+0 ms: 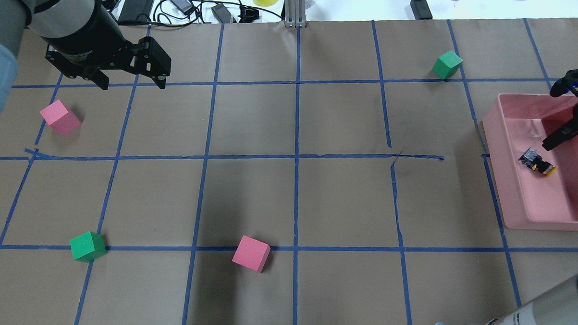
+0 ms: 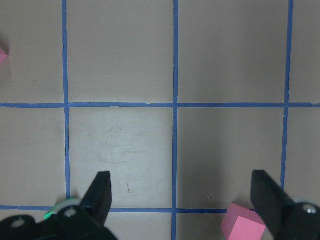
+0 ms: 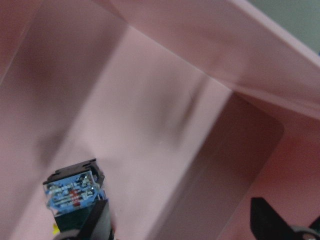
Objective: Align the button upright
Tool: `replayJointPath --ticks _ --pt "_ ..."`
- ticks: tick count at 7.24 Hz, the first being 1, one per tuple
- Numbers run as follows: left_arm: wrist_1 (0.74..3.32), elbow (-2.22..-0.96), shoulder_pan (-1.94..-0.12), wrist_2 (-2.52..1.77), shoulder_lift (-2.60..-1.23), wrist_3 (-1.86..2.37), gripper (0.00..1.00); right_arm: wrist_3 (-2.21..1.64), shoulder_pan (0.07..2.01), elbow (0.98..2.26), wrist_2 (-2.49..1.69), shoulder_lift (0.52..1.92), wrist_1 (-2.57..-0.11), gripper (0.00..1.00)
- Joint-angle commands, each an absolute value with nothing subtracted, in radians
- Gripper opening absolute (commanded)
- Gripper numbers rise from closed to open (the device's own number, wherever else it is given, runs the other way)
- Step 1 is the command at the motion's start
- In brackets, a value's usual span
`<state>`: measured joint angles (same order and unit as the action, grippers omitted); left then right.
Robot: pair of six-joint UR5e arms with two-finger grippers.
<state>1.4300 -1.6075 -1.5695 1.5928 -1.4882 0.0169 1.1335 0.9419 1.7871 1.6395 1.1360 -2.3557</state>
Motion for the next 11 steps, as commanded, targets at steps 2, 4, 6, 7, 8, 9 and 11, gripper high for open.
replayJointPath --ticks 2,4,6,7,8,9,11 --pt "1.425 -1.608 -1.571 1.592 -1.489 0.017 1.00 0.971 0.943 1.789 1.634 1.149 -2.358 1.00" --pt "1.425 -1.608 -1.571 1.592 -1.489 0.017 1.00 0.966 0.977 1.789 1.623 1.150 -2.356 1.00" --pt "1.425 -1.608 -1.571 1.594 -1.489 0.017 1.00 0.976 1.028 1.789 1.624 1.151 -2.356 1.00" --pt "1.425 -1.608 -1.571 1.594 -1.489 0.017 1.00 0.976 1.028 1.787 1.626 1.149 -2.358 1.00" --pt "1.425 -1.608 -1.571 1.595 -1.488 0.017 1.00 0.944 1.028 1.786 1.640 1.143 -2.362 1.00" --pt "1.425 -1.606 -1.571 1.595 -1.486 0.017 1.00 0.773 1.026 1.789 1.652 1.144 -2.359 1.00" --pt "1.425 -1.608 -1.571 1.595 -1.486 0.017 1.00 0.678 1.028 1.790 1.686 1.140 -2.355 1.00"
